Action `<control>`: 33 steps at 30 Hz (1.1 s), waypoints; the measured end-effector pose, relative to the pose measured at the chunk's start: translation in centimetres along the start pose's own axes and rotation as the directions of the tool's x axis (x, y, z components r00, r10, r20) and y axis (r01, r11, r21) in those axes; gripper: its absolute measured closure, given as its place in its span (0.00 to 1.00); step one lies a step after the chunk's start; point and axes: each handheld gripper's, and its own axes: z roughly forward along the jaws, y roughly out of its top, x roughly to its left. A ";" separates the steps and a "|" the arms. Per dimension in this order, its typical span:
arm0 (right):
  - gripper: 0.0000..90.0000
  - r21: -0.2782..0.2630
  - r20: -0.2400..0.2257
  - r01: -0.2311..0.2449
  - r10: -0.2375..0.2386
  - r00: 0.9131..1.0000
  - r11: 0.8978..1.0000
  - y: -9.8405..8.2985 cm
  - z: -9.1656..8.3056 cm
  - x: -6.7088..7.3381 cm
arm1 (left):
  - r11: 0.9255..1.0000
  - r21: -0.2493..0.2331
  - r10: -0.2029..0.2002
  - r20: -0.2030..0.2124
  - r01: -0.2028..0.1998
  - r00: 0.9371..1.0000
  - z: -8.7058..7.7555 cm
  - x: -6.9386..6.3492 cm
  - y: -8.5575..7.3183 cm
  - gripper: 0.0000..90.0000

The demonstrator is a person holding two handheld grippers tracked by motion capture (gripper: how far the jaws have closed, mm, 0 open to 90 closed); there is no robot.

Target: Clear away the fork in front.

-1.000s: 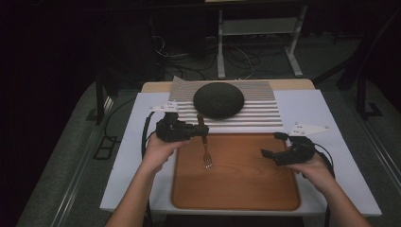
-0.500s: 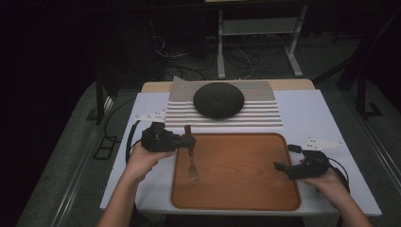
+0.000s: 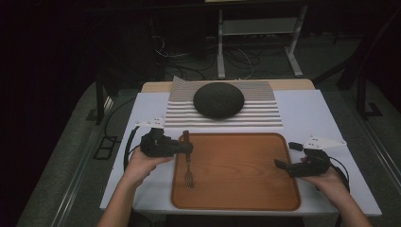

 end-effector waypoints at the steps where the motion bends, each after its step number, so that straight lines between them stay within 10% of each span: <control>1: 0.09 0.000 0.001 0.001 -0.001 1.000 1.000 0.0 0.0 0.0 | 1.000 0.000 0.004 -0.012 -0.004 1.000 0.3 0.1 0.1 0.87; 18: 0.08 0.003 0.011 0.005 -0.005 1.000 1.000 0.1 0.4 -0.2 | 0.994 0.042 -0.100 -0.027 0.101 0.995 6.0 3.2 0.0 0.83; 33: 0.08 0.011 0.008 0.024 -0.024 1.000 1.000 0.2 0.6 0.0 | 0.966 0.184 -0.176 -0.061 0.184 0.983 9.3 4.8 -2.8 0.82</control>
